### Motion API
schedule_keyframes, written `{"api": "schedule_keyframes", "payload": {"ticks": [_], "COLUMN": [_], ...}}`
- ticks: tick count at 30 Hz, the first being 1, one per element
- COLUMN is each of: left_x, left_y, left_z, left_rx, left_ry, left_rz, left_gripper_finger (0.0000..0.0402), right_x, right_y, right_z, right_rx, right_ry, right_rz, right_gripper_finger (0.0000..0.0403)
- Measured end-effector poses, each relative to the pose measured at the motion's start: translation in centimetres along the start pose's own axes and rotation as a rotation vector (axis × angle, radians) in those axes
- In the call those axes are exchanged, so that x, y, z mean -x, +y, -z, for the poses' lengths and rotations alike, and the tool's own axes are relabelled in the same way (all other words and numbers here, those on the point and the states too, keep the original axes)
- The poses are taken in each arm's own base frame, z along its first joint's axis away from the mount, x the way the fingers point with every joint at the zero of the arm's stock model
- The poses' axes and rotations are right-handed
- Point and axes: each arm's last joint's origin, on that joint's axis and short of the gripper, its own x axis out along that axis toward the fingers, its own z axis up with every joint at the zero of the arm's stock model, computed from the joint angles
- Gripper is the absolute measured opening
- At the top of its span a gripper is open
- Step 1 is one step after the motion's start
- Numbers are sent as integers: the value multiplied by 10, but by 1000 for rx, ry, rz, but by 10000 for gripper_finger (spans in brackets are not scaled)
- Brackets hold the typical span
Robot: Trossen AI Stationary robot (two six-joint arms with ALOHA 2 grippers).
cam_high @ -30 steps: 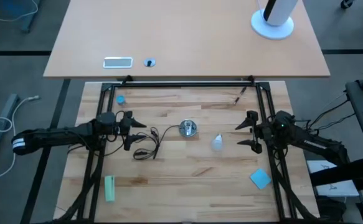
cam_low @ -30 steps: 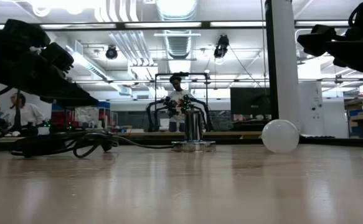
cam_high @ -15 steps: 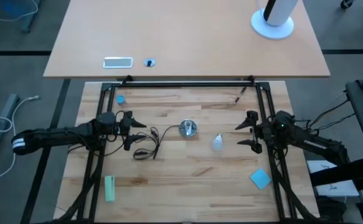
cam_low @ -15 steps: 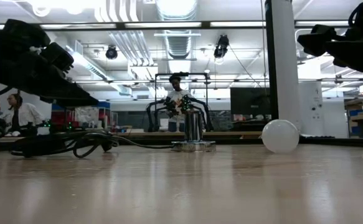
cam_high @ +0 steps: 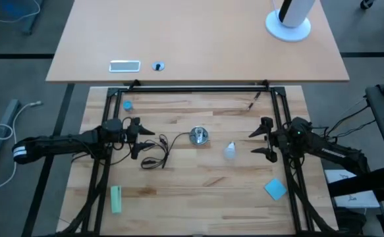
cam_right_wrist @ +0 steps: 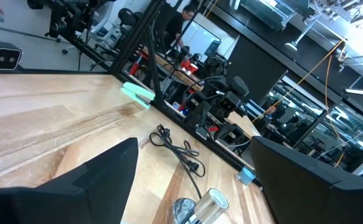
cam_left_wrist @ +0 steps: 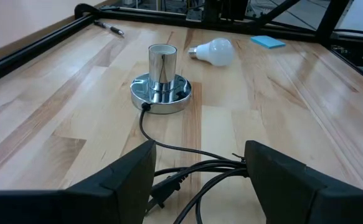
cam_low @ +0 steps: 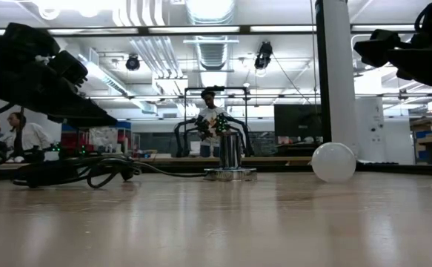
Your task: Screw lightbulb
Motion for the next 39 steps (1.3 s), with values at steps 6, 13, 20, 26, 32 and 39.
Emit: {"api": "schedule_keyframes", "payload": {"ticks": [6,13,20,26,32,39], "left_x": [0,0,0,0,0,0], "left_y": [0,0,0,0,0,0], "left_z": [0,0,0,0,0,0], "left_rx": [0,0,0,0,0,0], "left_ry": [0,0,0,0,-1,0], "left_rz": [0,-1,-1,-1,-1,-1], "left_gripper_finger": [238,238,238,238,238,238], "right_x": [0,0,0,0,0,0], "right_y": [0,0,0,0,0,0], "right_z": [0,0,0,0,0,0], "right_rx": [0,0,0,0,0,0], "right_ry": [0,0,0,0,0,0], "right_rz": [0,0,0,0,0,0], "right_gripper_finger": [316,308,307,314,306,311]}}
